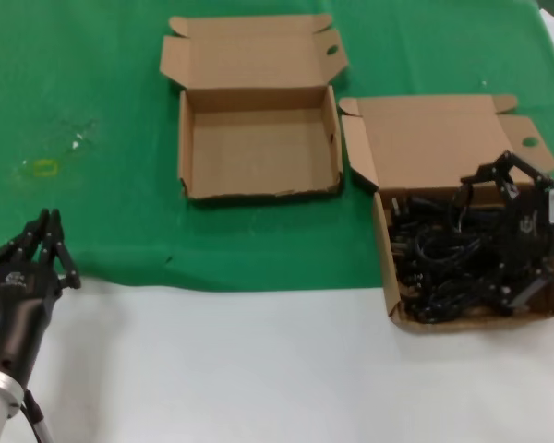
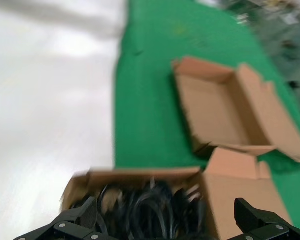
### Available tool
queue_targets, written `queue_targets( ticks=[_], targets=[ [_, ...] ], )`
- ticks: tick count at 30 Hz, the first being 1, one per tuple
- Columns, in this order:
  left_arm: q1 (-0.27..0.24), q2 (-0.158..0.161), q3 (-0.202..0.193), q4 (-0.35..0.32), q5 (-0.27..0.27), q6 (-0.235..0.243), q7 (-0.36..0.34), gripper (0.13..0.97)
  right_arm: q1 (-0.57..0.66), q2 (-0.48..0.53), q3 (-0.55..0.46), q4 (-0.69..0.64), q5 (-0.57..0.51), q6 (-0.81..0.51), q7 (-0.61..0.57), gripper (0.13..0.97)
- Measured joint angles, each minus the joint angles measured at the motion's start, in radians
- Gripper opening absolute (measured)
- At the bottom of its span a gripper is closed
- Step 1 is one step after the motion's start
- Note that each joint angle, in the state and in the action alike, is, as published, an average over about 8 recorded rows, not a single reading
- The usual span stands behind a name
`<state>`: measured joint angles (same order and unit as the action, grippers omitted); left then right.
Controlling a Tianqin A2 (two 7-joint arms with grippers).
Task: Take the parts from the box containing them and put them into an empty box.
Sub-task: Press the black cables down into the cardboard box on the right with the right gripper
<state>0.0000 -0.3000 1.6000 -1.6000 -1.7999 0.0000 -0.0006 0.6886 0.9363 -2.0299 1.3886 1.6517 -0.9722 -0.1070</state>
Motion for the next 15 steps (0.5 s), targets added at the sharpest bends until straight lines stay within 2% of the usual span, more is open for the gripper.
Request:
queue_targets(
  ticks=[7,15],
  targets=[
    [0.0,0.0,0.0,0.0,0.0,0.0,0.0,0.18,0.187,-0.044,-0.07,-0.143,-0.095,-0.212,-0.124,0.966],
    [0.0,0.0,0.0,0.0,0.0,0.0,0.0,0.145,0.342,-0.126,-0.123,-0.338,-0.195,-0.303,-0.27,0.966]
  ],
)
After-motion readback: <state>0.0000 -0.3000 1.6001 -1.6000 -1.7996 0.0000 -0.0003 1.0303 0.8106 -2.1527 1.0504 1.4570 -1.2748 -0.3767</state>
